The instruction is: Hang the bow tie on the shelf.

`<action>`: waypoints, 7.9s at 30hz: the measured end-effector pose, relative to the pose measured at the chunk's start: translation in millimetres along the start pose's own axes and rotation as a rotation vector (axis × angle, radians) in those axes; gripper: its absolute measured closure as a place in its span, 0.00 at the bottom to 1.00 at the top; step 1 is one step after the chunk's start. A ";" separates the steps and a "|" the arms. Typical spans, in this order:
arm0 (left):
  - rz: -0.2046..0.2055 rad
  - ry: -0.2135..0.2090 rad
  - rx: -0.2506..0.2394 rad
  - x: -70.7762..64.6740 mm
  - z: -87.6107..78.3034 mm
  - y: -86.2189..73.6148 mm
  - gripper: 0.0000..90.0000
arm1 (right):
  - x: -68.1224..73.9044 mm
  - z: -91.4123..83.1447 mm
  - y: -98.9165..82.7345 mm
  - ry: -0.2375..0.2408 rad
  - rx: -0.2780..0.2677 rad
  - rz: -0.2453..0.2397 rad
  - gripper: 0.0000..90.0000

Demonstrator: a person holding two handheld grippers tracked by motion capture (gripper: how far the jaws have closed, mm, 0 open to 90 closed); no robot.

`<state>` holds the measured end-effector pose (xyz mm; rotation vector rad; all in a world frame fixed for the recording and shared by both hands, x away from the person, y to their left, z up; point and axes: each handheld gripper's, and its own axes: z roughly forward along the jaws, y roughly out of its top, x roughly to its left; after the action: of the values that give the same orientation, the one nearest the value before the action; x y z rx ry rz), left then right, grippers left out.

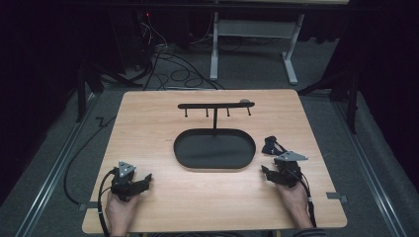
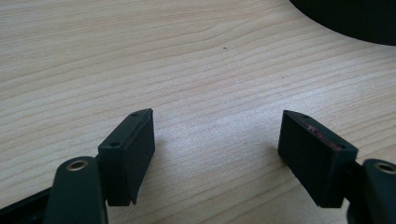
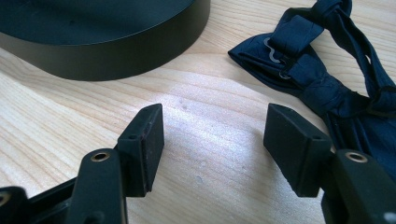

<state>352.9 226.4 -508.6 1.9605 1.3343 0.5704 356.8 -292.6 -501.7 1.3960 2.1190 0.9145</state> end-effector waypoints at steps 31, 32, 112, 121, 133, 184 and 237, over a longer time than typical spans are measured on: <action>0.002 -0.005 0.006 0.7 -0.6 0.1 0.31 | -12.2 -28.6 -1.5 0.033 -0.048 0.057 0.55; 0.003 -0.005 0.006 0.8 -0.6 0.1 0.31 | -13.2 -29.7 -1.7 0.034 -0.049 0.062 0.55; 0.000 -0.006 0.004 0.9 -0.5 0.1 0.31 | -72.0 17.2 60.3 -0.030 0.073 0.138 0.82; -0.002 -0.007 0.002 1.0 -0.5 0.0 0.31 | -70.8 19.9 59.5 -0.026 0.096 0.120 1.00; -0.002 -0.007 0.003 0.9 -0.5 0.0 0.31 | -65.5 -3.2 64.5 -0.013 0.010 0.105 1.00; 0.001 -0.002 0.002 0.5 -0.2 0.0 0.31 | 2.2 -76.6 81.1 0.192 -0.242 -0.056 1.00; 0.001 -0.006 0.005 0.8 -0.5 0.1 0.30 | 15.7 -61.1 154.8 0.239 -0.313 -0.086 1.00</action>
<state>352.9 227.3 -508.1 1.9650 1.3326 0.5621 406.7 -253.5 -347.1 1.0754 2.0690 1.3669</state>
